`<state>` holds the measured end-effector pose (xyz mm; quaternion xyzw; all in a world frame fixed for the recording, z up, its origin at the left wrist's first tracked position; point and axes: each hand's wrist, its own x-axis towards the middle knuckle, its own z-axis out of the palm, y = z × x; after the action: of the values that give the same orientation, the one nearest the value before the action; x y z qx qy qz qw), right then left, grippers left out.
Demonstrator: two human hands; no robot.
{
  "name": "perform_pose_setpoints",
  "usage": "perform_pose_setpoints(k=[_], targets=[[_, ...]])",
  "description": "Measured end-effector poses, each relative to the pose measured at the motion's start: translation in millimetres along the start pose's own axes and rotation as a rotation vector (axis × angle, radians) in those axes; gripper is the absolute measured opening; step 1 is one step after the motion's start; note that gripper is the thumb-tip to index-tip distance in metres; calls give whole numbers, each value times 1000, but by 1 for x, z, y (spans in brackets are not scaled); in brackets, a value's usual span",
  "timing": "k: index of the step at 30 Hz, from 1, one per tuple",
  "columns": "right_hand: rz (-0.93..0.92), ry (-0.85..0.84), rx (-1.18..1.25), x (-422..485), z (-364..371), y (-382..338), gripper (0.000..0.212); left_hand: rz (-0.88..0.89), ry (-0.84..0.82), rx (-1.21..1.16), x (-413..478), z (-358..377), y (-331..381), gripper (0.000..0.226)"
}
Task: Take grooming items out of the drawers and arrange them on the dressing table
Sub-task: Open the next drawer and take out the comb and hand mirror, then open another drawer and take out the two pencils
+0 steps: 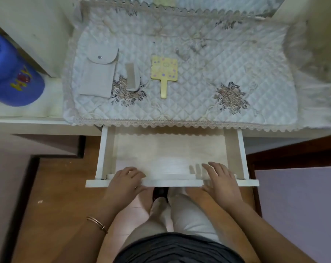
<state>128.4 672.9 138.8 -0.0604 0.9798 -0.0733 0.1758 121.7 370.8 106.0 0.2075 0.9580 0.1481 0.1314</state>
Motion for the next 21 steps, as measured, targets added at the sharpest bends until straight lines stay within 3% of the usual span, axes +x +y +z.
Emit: perform_pose_setpoints(k=[1, 3, 5, 8, 10, 16, 21], targets=[[13, 44, -37, 12, -6, -1, 82, -12, 73, 10, 11, -2, -2, 40], [54, 84, -61, 35, -15, -2, 96, -43, 165, 31, 34, -13, -2, 63], [89, 128, -68, 59, -21, -1, 102, -74, 211, 93, 55, -25, -5, 84], [88, 147, -101, 91, -33, 1, 103, -122, 223, 165, 83, -36, -12, 97], [104, 119, -111, 108, -37, 3, 99, -139, 242, 192, 100, -40, -16, 97], [22, 307, -95, 136, -33, 17, 76, -195, 369, 179, 130, -44, -19, 69], [8, 384, 19, 150, -36, 19, 65, -348, 338, 148, 145, -44, -15, 65]])
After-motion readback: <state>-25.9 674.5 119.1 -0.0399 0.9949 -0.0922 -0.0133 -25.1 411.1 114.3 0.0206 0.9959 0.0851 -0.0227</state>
